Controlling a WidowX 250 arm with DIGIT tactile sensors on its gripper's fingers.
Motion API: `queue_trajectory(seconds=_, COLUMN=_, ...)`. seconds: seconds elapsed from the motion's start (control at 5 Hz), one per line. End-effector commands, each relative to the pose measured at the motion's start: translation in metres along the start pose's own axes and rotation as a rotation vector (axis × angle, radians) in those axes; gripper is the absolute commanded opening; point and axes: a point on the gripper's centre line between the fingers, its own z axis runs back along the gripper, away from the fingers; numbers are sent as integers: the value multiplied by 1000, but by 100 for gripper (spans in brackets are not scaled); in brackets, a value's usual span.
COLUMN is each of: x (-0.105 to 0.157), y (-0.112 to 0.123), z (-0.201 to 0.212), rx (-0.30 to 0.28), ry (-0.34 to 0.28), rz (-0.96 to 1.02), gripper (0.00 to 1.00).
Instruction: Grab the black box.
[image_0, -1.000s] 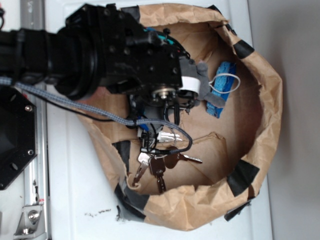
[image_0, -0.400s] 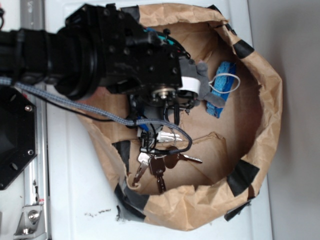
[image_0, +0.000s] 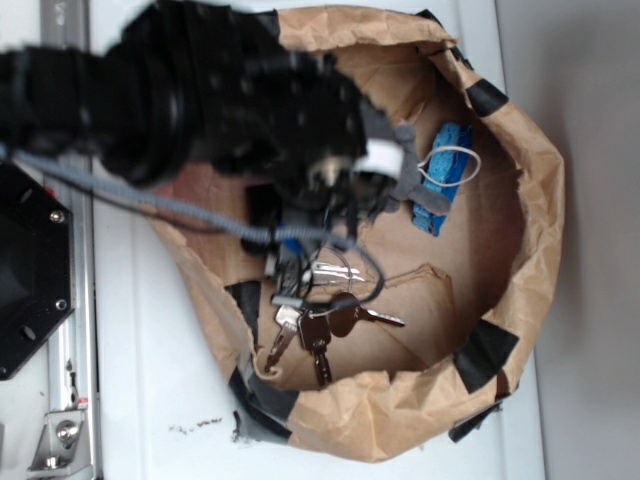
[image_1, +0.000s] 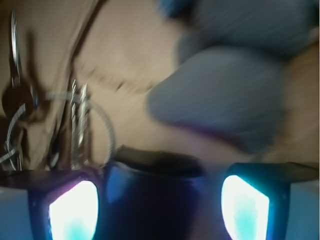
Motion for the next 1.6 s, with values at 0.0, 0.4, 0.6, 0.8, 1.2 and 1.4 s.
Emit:
queue_trajectory(seconds=0.0, x=-14, y=12, z=38, rx=18, ry=-42, rz=-20, gripper=100)
queue_trajectory(seconds=0.4, x=-23, y=13, z=14, rx=72, ry=3, rz=-60, gripper=100)
queue_trajectory(seconds=0.6, x=-17, y=13, z=-3, rx=82, ry=-8, rz=-49, gripper=100)
queue_trajectory(seconds=0.8, x=-9, y=6, z=-9, rx=78, ry=-24, rz=-43, gripper=100)
queue_trajectory(seconds=1.2, x=18, y=-5, z=-6, rx=53, ry=-23, rz=-22, gripper=100)
queue_trajectory(seconds=1.4, x=16, y=-10, z=-13, rx=43, ry=1, rz=-14, gripper=100)
